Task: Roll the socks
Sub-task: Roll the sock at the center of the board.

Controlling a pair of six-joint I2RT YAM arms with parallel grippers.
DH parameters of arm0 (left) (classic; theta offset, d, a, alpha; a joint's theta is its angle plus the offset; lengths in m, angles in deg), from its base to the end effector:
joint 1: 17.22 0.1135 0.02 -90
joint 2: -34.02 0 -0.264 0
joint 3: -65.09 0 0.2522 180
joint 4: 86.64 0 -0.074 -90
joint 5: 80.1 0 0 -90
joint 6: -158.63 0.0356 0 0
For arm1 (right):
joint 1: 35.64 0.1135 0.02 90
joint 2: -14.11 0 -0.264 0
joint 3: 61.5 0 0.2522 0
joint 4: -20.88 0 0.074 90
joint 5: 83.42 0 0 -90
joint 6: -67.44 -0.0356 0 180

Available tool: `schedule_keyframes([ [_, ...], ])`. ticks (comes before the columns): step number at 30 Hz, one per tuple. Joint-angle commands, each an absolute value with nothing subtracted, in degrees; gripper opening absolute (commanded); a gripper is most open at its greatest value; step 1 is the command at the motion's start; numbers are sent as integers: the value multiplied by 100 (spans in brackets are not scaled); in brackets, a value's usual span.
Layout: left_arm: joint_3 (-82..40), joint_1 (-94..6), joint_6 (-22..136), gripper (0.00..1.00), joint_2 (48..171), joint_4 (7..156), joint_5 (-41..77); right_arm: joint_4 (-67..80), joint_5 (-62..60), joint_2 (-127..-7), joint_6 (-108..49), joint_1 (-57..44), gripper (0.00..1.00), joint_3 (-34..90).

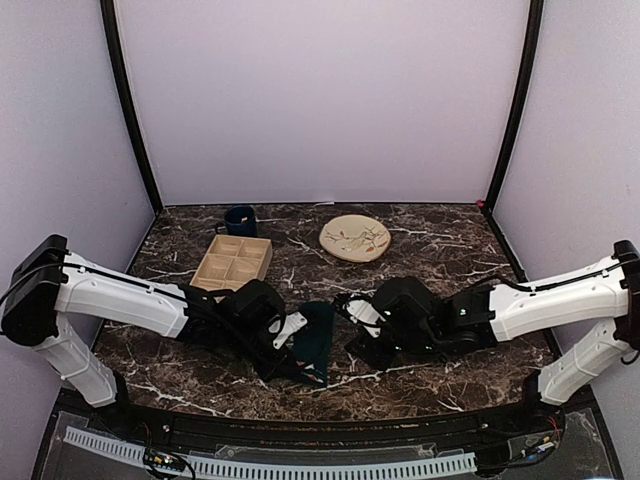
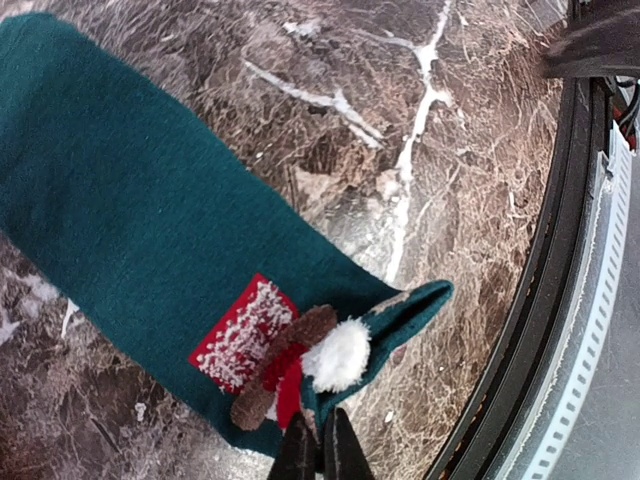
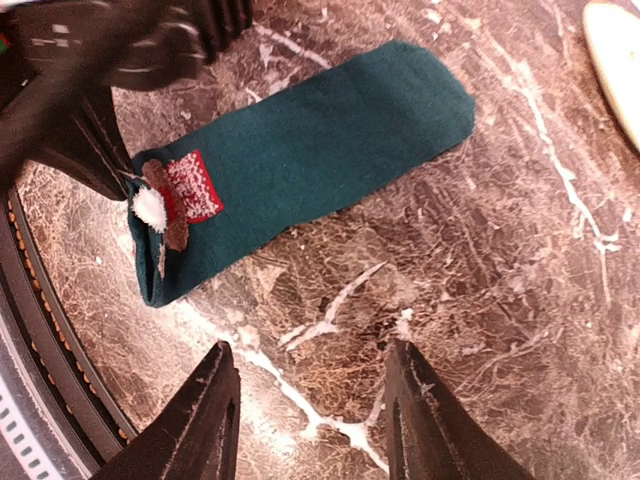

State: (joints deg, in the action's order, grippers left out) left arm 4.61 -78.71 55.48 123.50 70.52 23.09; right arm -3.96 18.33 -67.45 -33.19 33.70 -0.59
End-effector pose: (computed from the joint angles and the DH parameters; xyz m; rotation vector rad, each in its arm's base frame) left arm 0.1386 -0.2722 0.1698 1.1750 2.3609 -0.7948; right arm 0.1104 0.2721 0.2081 -1.0818 2.1282 0.4392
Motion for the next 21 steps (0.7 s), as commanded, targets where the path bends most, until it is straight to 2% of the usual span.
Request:
schedule_keyframes([
  [1,301,-7701,5268,0,12405,6638,2737,-13,2301,-6524,-3132,3569,45,-156],
  [12,98,-7227,5021,0,12604,6240,3397,63,2667,-6659,-2339,4249,46,-60],
  [21,-105,-7012,4989,0,12940,5936,3782,53,2933,-7209,-1433,4930,47,274],
])
